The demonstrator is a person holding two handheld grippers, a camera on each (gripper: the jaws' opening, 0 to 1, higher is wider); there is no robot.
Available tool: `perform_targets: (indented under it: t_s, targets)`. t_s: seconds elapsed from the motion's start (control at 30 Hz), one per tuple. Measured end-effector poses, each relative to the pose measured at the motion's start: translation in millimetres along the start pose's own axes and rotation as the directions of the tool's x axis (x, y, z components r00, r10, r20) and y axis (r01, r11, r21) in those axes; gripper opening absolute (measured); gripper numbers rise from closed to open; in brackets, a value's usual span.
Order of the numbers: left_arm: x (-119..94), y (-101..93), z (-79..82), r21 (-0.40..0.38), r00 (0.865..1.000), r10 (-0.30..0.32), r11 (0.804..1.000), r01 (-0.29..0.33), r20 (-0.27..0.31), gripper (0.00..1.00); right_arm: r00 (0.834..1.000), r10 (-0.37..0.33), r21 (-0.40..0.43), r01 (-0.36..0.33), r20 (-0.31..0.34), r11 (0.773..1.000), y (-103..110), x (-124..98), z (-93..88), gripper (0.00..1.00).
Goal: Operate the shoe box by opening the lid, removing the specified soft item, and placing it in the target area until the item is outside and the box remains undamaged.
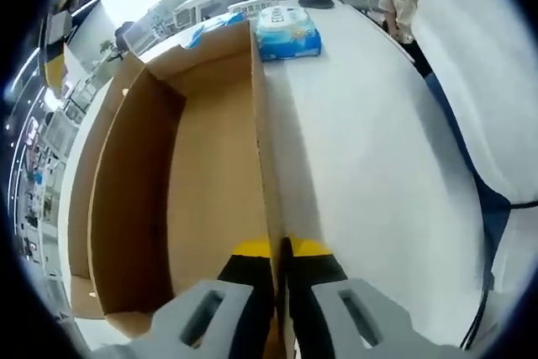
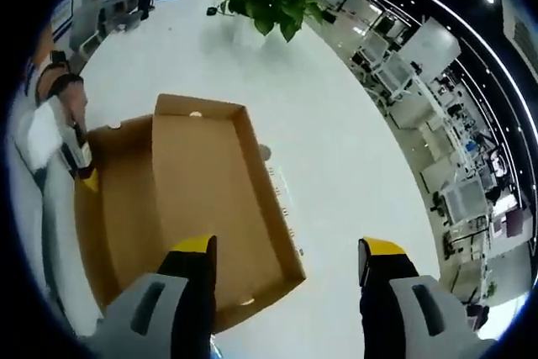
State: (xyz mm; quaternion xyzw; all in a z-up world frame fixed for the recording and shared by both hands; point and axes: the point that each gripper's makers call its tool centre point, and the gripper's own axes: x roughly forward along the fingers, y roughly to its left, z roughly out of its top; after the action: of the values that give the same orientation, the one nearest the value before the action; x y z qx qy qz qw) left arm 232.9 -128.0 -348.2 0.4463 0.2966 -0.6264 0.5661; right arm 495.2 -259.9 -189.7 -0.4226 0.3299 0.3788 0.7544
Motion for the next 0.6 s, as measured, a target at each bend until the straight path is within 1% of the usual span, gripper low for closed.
perform_targets:
  t_s: [0.03,0.07,0.1,0.17,0.23,0.27,0.37,0.5,0.6]
  targets:
    - [0,0.4,-0.1,0.000,1.000,0.001,1.000,-0.001,0.001,0.02,1.000,0.011,-0.010,-0.011,0.005,1.000,0,2,1.1,0.67]
    - [0,0.7,-0.1,-0.001,1.000,0.001,1.000,-0.001,0.001,0.02,0.999,0.038,-0.030,-0.037,0.025,0.999,2,6,4.7,0.65]
    - [0,0.7,0.1,0.004,1.000,0.001,1.000,-0.001,0.000,0.02,0.999,0.040,-0.029,-0.039,0.024,0.999,2,7,4.7,0.65]
    - [1,0.6,0.1,0.013,1.000,0.001,1.000,-0.001,-0.001,0.02,0.997,0.068,-0.011,-0.067,0.030,0.998,2,15,5.8,0.65]
    - [0,0.7,0.4,0.003,1.000,0.001,1.000,-0.001,-0.003,0.02,0.997,0.073,-0.006,-0.073,0.035,0.997,0,19,6.3,0.65]
    - [0,0.8,0.4,0.009,1.000,0.002,1.000,-0.002,-0.003,0.02,0.996,0.079,-0.004,-0.079,0.032,0.997,-2,22,5.5,0.65]
    - [0,0.9,0.5,0.002,1.000,0.003,1.000,-0.003,0.002,0.02,0.993,0.107,0.009,-0.107,0.047,0.994,-1,30,5.7,0.66]
    - [0,0.8,0.7,0.006,1.000,0.001,1.000,-0.001,0.002,0.02,0.992,0.126,0.019,-0.126,0.026,0.992,-2,42,-0.6,0.66]
    - [0,0.6,1.0,0.004,1.000,0.001,1.000,-0.001,0.002,0.02,0.989,0.146,0.044,-0.147,0.023,0.988,-4,52,-6.2,0.65]
